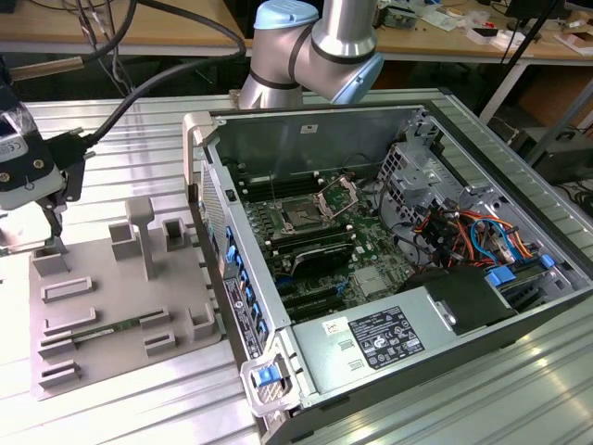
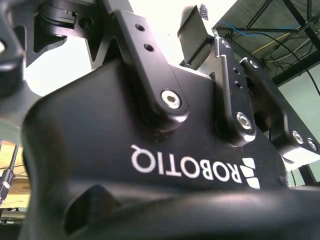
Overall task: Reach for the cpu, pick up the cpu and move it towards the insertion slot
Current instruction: 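Pick up the cpu and move it towards the insertion slot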
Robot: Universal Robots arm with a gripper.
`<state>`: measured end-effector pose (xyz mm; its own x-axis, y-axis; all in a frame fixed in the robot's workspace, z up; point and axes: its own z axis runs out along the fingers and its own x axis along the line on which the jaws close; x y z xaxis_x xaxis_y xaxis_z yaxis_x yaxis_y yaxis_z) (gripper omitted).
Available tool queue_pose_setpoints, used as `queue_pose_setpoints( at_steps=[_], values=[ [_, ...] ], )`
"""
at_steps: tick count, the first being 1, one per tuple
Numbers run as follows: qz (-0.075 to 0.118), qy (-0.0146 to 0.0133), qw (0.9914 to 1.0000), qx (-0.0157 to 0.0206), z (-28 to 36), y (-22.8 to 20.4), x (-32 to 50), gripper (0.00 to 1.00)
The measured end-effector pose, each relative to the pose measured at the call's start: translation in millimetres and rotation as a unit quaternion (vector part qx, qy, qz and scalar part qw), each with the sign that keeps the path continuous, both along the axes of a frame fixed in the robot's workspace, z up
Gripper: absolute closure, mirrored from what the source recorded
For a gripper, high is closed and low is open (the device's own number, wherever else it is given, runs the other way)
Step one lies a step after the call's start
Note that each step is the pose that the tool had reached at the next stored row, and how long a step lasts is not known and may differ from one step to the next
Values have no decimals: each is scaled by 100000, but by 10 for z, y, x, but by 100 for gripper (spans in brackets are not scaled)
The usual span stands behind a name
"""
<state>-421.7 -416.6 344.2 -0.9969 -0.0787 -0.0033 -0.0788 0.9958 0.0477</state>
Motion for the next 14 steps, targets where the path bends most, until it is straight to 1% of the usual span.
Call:
queue_pose_setpoints(
  at_steps=[2, 14],
  values=[
    [0, -2, 100000, 2, 25, 0, 0, 45],
    [0, -1, 100000, -1, 118, 0, 0, 45]
  ],
)
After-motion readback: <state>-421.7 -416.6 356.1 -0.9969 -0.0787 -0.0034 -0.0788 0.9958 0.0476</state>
